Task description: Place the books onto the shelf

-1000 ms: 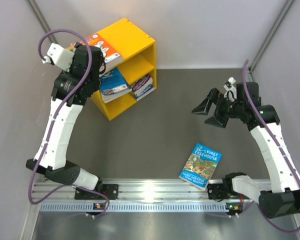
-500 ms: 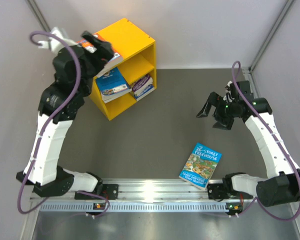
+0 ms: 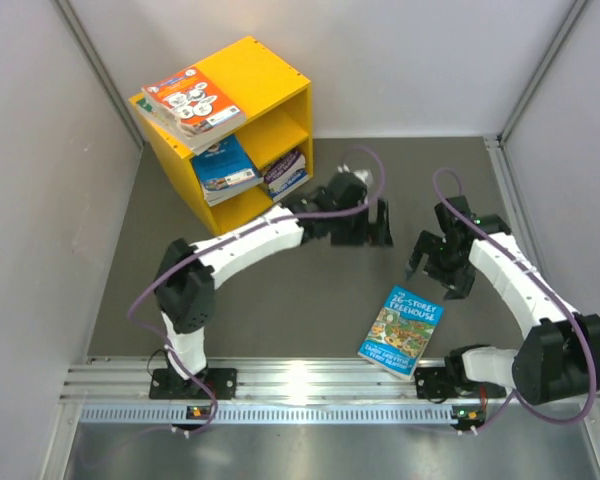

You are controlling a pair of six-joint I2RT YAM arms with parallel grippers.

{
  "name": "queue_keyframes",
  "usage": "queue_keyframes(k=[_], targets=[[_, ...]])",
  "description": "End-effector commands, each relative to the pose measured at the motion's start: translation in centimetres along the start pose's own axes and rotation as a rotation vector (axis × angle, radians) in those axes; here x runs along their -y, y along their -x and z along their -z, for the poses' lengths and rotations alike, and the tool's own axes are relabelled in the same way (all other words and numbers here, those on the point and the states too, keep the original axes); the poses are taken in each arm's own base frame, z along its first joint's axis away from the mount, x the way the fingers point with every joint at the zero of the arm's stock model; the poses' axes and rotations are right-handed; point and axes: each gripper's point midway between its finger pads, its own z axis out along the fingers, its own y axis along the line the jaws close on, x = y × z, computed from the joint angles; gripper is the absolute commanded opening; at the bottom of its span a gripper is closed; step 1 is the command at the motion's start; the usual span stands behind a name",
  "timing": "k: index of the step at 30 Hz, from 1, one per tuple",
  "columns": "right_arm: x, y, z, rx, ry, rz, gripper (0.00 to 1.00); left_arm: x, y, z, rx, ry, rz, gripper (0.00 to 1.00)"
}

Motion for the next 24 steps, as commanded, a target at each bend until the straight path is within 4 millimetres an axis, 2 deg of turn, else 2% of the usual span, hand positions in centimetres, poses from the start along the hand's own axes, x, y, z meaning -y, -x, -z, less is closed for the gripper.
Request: queue_keyframes(k=[1,3,4,6,7,10,15,19,24], targets=[[1.4,-1.2,-1.4,-0.012,-0.106,0.008,1.0,3.1,-8.1,-0.3,-0.243,-0.198,-0.015,0.98],[1.6,-2.2,-2.3,-0.03,-0.129,0.02,1.0,3.3,-10.0,-0.7,-0.274,-0.24,-0.004,0.97],[2.2,-3.5,-3.2,-0.067,-0.142,0.004,1.0,2.4,-11.6,-1.1,-0.309,-0.227,0.002,0.97],[2.0,-4.5,-4.4,-0.086,-0.112,-0.015,1.0,2.0,-12.9,-1.3,-0.351,-0.238,0.003,0.97],[2.8,-5.9,-5.3,-0.127,-0.126,-0.034,1.0,1.4,-13.6,-1.6,-0.37,-0.229,0.001,0.97],[3.0,-7.4,-6.4,-0.165,-0.119,-0.057,1.0,1.0,-14.7,-1.8,-0.4,-0.234,0.002,0.97],[3.1,-8.8,-7.2,-0.183,-0.128,-0.052,1.0,0.4,-16.9,-2.1,-0.449,-0.243,0.034,0.96],[3.1,-10.7,-8.4,-0.227,-0.125,-0.053,1.0,-0.7,-18.6,-2.4,-0.484,-0.227,0.058,0.96],[2.0,-11.8,-9.5,-0.251,-0.089,-0.03,1.0,-1.5,-19.7,-2.8,-0.514,-0.207,0.078,0.96]])
